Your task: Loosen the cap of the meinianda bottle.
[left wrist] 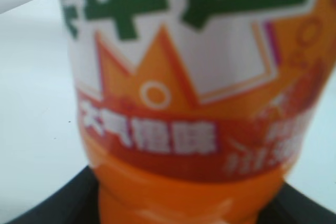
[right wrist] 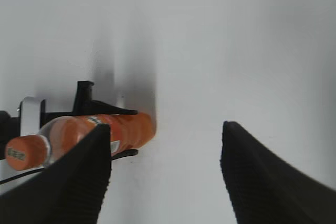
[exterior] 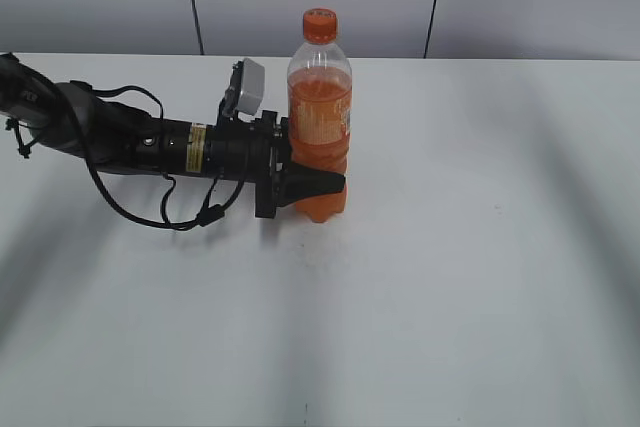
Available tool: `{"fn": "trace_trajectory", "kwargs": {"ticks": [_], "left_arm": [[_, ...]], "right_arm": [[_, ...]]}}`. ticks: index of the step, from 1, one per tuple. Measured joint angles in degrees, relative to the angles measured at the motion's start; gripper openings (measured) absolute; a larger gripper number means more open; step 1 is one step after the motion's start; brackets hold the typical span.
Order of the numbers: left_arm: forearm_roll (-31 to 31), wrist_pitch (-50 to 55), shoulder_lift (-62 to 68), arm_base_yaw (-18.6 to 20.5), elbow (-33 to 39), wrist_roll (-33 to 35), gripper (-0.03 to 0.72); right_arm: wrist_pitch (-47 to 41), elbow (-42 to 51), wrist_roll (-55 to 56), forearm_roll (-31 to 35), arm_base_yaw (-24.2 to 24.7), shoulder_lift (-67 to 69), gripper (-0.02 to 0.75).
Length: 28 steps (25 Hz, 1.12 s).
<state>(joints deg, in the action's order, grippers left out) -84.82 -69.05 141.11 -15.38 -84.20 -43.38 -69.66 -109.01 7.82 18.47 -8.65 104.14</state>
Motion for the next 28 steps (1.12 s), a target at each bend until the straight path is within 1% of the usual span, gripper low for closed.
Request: {"fn": "trace_trajectory", "kwargs": {"ticks": [3, 6, 10, 13, 20, 24, 28], "left_arm": [[-0.31, 0.0, 0.0, -0.18, 0.0, 0.78, 0.404], [-0.42, 0.05, 0.0, -0.37, 0.0, 0.99, 0.404], [-0.42, 0.05, 0.0, -0.76, -0.05, 1.14, 0.404], [-0.43, 0.05, 0.0, -0.89, -0.05, 1.24, 0.404], [-0.49, 0.05, 0.0, -1.11, -0.05, 1.24, 0.404], [-0.54, 0.05, 0.0, -1.11, -0.05, 1.24, 0.404], [-0.59, 0.05, 0.0, -1.11, -0.05, 1.24, 0.404]], "right_arm": [[-0.05, -2.07, 2.19, 0.1, -5.08, 2.4, 0.491], [-0.05, -4.83, 4.4, 0.28, -8.98, 5.52, 0.491], [-0.05, -8.69, 6.2, 0.28, -13.69, 9.66, 0.491], [-0.05, -10.93, 7.49, 0.34, -16.27, 11.84, 0.491], [-0.09, -11.67, 8.84, -0.57, -20.42, 13.4, 0.491], [-0.08, -11.67, 8.91, -1.33, -21.34, 13.4, 0.491], [-0.08, -11.67, 9.17, -3.8, -22.24, 13.4, 0.491]]}}
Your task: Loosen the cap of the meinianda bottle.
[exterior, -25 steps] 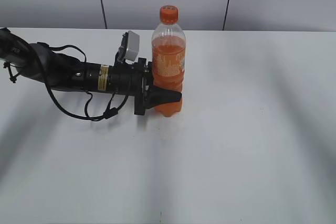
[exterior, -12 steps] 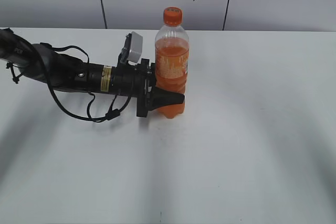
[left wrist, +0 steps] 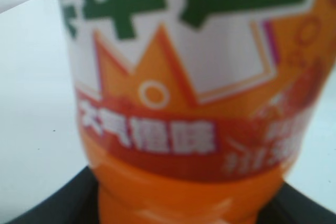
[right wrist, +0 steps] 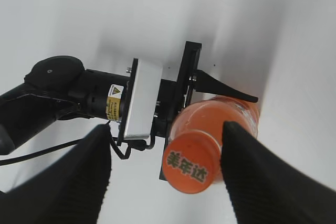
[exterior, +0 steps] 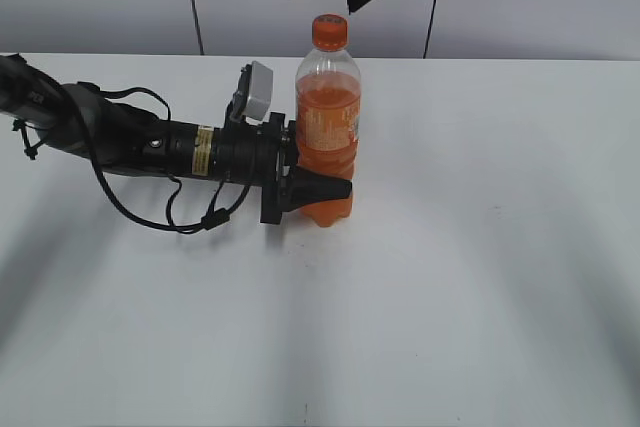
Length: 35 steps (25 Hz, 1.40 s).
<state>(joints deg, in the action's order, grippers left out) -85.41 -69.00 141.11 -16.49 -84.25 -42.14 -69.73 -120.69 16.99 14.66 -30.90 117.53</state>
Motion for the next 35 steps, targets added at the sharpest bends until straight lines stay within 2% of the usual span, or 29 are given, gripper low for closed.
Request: {"fn": "trace_trajectory", "kwargs": {"ticks": [13, 20, 35], "left_arm": [[0.05, 0.0, 0.0, -0.02, 0.0, 0.0, 0.404], [0.05, 0.0, 0.0, -0.02, 0.0, 0.0, 0.404], [0.05, 0.0, 0.0, -0.02, 0.0, 0.0, 0.403]], "right_arm": [[0.0, 3.0, 0.18, -1.76, -0.9, -0.17, 0.489], [0.0, 3.0, 0.18, -1.63, -0.9, -0.35, 0.395], [0.0, 3.81, 0.12, -1.58, -0.9, -0.39, 0.386]]}}
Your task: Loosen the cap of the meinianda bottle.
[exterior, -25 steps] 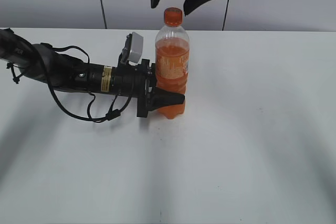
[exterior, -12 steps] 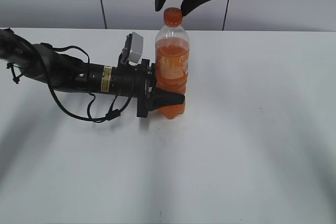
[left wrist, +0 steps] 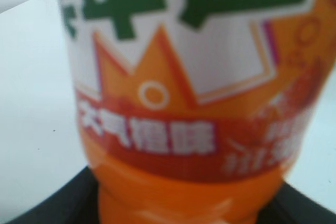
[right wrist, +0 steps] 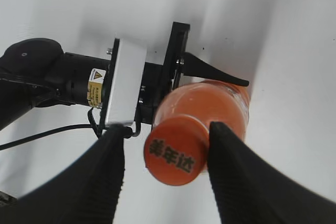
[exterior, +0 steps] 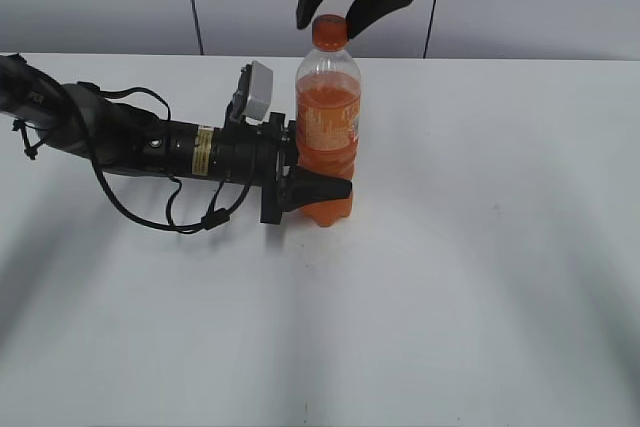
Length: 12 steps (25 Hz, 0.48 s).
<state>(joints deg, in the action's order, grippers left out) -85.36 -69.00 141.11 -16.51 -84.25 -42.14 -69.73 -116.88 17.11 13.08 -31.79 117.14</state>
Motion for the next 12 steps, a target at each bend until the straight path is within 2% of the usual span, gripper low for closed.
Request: {"fn": "trace_trajectory", "kwargs": {"ticks": [10, 12], "left_arm": [[0.0, 0.0, 0.0, 0.0, 0.0, 0.0, 0.403], [0.0, 0.0, 0.0, 0.0, 0.0, 0.0, 0.403]], "right_arm": [[-0.04, 0.93, 0.0, 0.18, -0.02, 0.0, 0.375], [-0.04, 0.93, 0.0, 0.18, -0.02, 0.0, 0.354]]}}
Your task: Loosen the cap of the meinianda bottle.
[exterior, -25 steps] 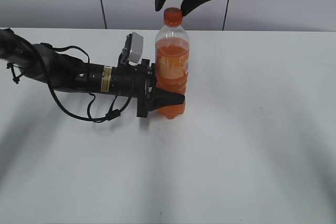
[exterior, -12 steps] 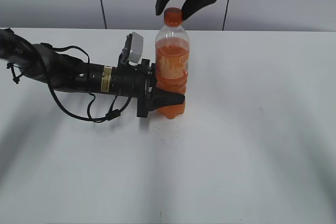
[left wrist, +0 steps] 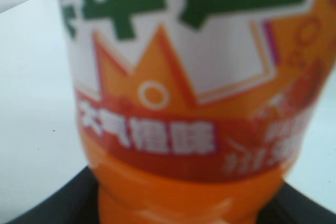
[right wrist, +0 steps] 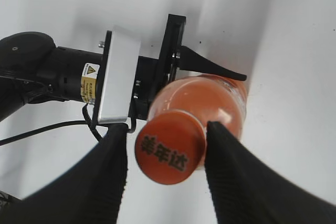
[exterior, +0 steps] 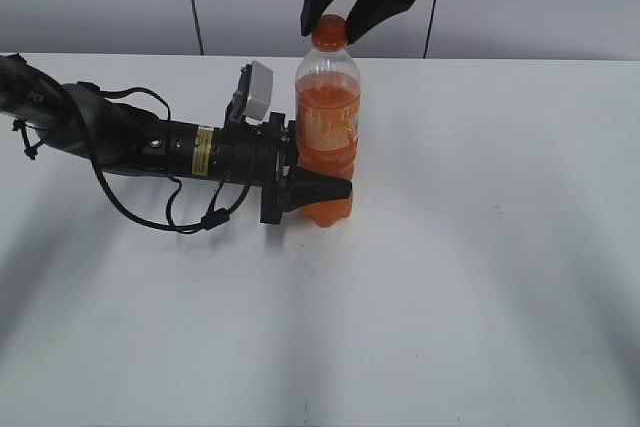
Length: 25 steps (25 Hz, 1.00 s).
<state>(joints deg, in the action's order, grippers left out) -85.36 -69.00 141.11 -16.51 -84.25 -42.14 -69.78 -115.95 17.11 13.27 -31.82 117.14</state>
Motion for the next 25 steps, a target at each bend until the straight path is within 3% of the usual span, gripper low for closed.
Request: {"fn": "trace_trajectory", "kwargs": {"ticks": [4, 17, 25], "left_arm": [[0.0, 0.0, 0.0, 0.0, 0.0, 0.0, 0.403], [0.0, 0.0, 0.0, 0.0, 0.0, 0.0, 0.403], [-0.16, 0.0, 0.0, 0.0, 0.0, 0.02, 0.403]], "right_arm": [[-0.07, 0.0, -0.22, -0.31, 0.0, -0.07, 0.286], [-0.12, 0.0, -2.53, -0.69, 0.0, -0.07, 0.282], [-0.12, 0.0, -14.39, -0.24, 0.0, -0.07, 0.281]]}}
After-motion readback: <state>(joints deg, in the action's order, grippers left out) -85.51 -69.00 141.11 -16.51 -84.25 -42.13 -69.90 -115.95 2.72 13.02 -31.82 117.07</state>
